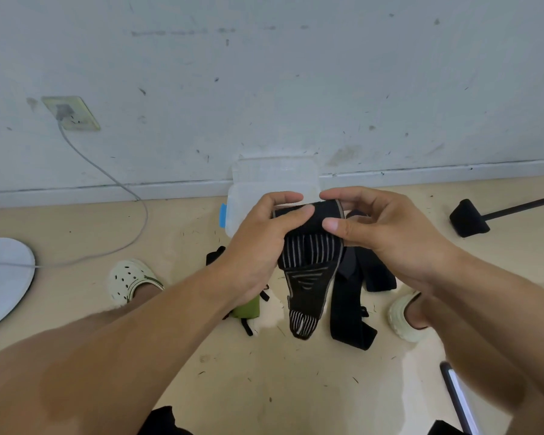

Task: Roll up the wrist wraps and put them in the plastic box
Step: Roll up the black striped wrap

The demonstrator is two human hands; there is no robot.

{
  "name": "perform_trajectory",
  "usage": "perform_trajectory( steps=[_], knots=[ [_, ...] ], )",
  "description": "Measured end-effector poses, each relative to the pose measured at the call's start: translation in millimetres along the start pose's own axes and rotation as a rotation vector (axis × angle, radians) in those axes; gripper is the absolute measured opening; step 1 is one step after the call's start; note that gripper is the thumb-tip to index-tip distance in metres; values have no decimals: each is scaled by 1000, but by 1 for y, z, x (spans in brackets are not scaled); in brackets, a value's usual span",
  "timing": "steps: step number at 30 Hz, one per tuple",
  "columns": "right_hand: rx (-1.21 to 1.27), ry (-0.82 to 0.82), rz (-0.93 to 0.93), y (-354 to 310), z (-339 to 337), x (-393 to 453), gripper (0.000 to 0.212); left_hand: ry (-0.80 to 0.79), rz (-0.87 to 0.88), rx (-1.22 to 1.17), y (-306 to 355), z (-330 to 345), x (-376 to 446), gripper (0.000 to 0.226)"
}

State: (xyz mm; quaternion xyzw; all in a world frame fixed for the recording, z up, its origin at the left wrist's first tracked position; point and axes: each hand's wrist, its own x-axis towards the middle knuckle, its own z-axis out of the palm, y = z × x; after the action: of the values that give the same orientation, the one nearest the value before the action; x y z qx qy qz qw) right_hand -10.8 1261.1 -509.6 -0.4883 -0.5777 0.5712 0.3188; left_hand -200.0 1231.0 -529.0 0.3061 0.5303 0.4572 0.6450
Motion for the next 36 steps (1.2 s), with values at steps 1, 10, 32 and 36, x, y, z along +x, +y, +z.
perform_trajectory(
  steps=[1, 10, 32, 36],
  knots=[
    [-17, 19, -9, 0, -1, -1, 37, -10, -16, 12, -1, 0, 1, 31],
    [-20, 36, -41, 0, -4, 2, 43, -38, 5, 62, -5, 1, 1, 26],
    [90, 14, -34, -4, -5, 2, 42, -121, 33, 11, -2, -1, -1, 30],
    [171, -37, 105, -2, -5, 4, 48, -133, 106, 46, -4, -5, 2, 36]
  ],
)
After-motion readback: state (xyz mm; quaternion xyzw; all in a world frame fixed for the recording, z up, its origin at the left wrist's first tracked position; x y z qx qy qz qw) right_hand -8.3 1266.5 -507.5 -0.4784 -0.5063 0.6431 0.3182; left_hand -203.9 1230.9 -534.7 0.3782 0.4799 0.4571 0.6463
